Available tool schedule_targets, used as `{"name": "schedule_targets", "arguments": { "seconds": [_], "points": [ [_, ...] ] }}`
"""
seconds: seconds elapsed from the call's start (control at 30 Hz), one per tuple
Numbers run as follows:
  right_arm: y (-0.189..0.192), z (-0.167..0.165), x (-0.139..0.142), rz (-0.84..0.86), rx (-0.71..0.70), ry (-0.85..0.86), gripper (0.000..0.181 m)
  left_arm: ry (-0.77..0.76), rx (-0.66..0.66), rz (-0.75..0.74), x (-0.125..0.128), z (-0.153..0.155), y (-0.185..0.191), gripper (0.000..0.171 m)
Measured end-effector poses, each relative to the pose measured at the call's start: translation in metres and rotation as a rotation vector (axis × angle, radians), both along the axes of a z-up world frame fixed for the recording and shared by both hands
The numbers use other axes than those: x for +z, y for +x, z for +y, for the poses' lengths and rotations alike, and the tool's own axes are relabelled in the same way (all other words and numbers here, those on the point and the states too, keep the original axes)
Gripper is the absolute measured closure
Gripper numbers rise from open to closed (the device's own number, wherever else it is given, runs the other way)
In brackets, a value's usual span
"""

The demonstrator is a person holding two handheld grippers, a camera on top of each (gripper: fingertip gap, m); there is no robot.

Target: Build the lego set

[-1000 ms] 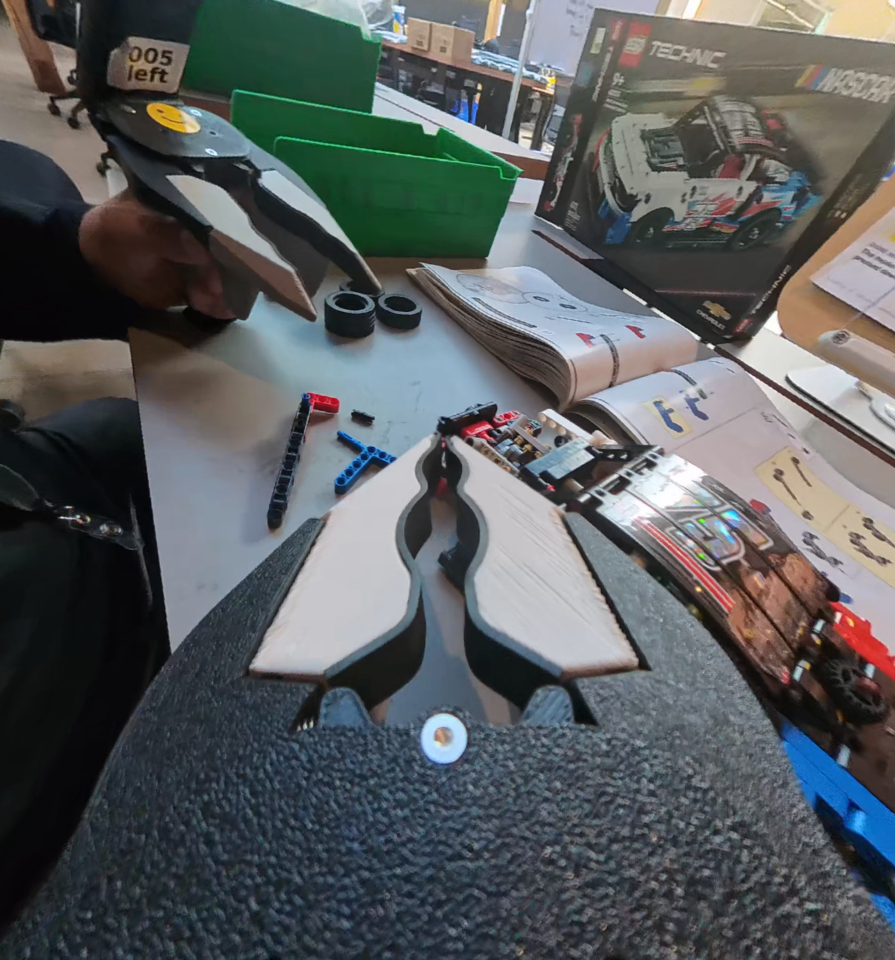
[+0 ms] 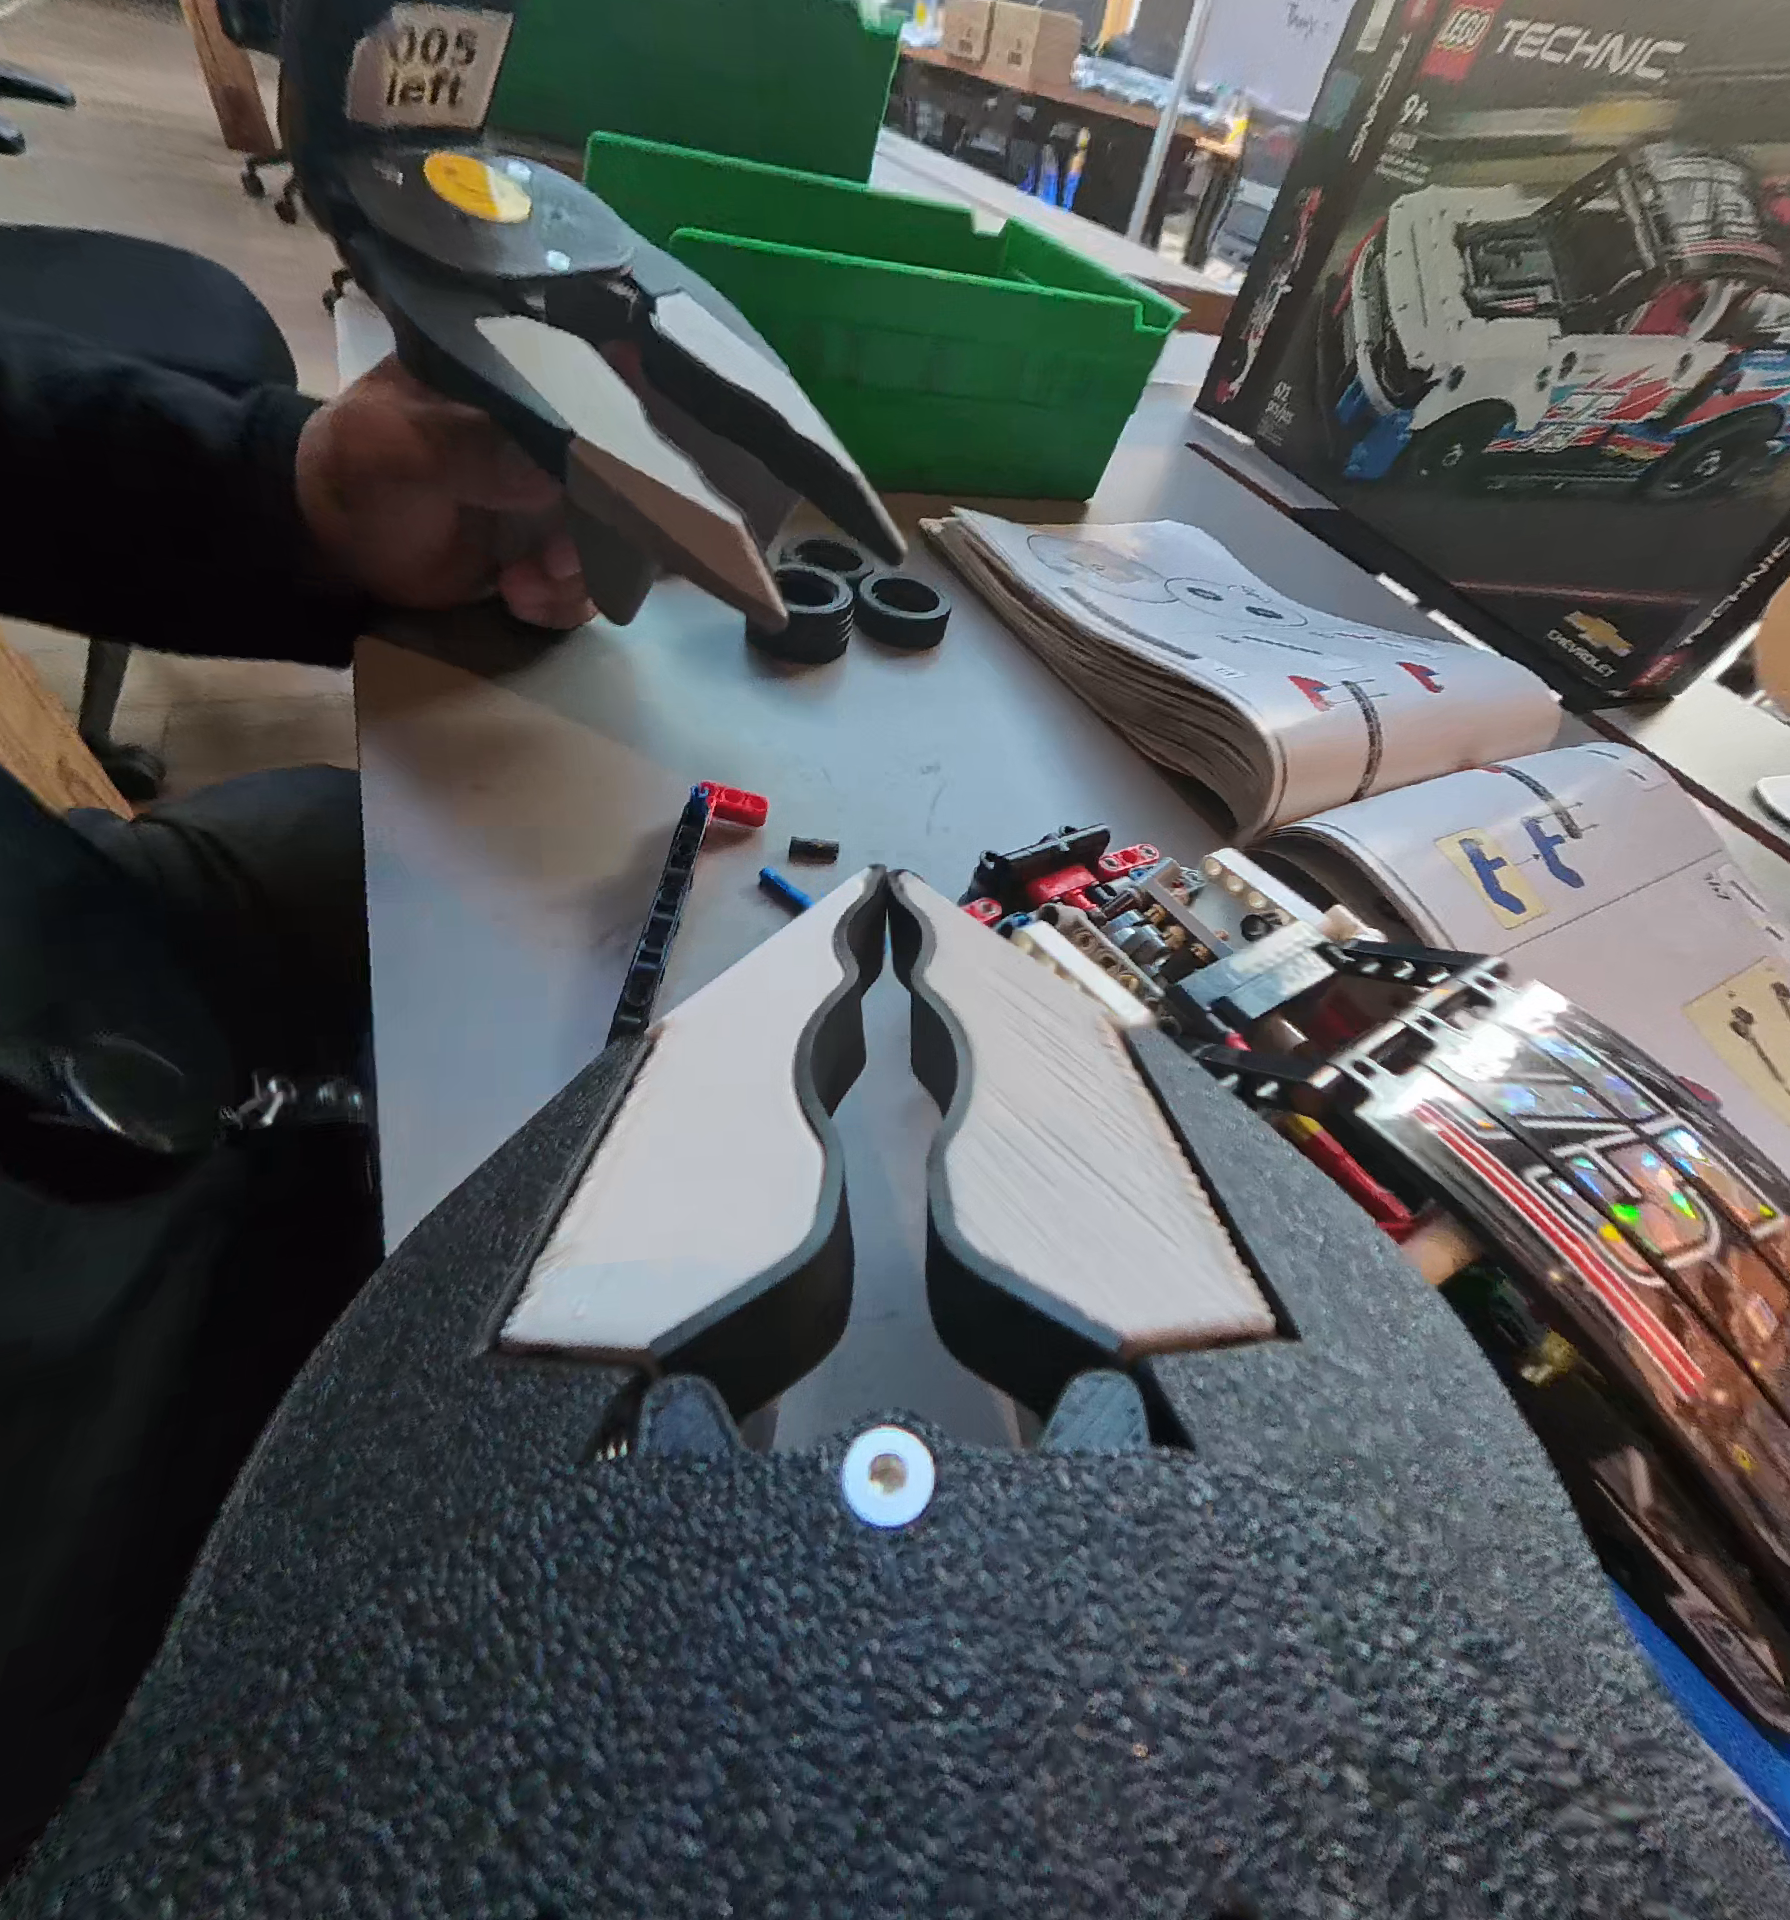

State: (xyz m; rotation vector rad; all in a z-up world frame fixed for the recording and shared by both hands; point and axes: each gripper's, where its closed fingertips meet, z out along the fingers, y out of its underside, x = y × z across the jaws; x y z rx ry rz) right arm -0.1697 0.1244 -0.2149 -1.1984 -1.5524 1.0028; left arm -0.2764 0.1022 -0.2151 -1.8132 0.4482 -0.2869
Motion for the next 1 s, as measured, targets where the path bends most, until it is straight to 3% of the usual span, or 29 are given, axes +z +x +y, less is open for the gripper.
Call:
{"name": "schedule_targets", "arguments": {
  "seconds": [0.17,0.3,0.47,0.77,1.0],
  "points": [
    [0.028,0.042,0.045,0.321,-0.177,-0.118,0.181,-0.009,0.048,0.007,-0.002,0.009,-0.008,0.120],
    [0.027,0.049,0.046,0.331,-0.147,-0.226,0.181,0.003,0.027,-0.013,0.001,0.008,-0.007,0.126],
    [0.022,0.043,0.043,0.309,-0.142,-0.167,0.181,-0.098,0.017,-0.045,-0.011,0.014,-0.008,0.123],
    [0.026,0.045,0.046,0.328,-0.161,-0.187,0.181,-0.006,0.019,0.047,-0.004,0.010,-0.002,0.127],
    [0.017,0.037,0.036,0.253,-0.174,-0.077,0.181,0.005,-0.008,0.019,-0.001,0.008,0.001,0.126]
  ]
}}
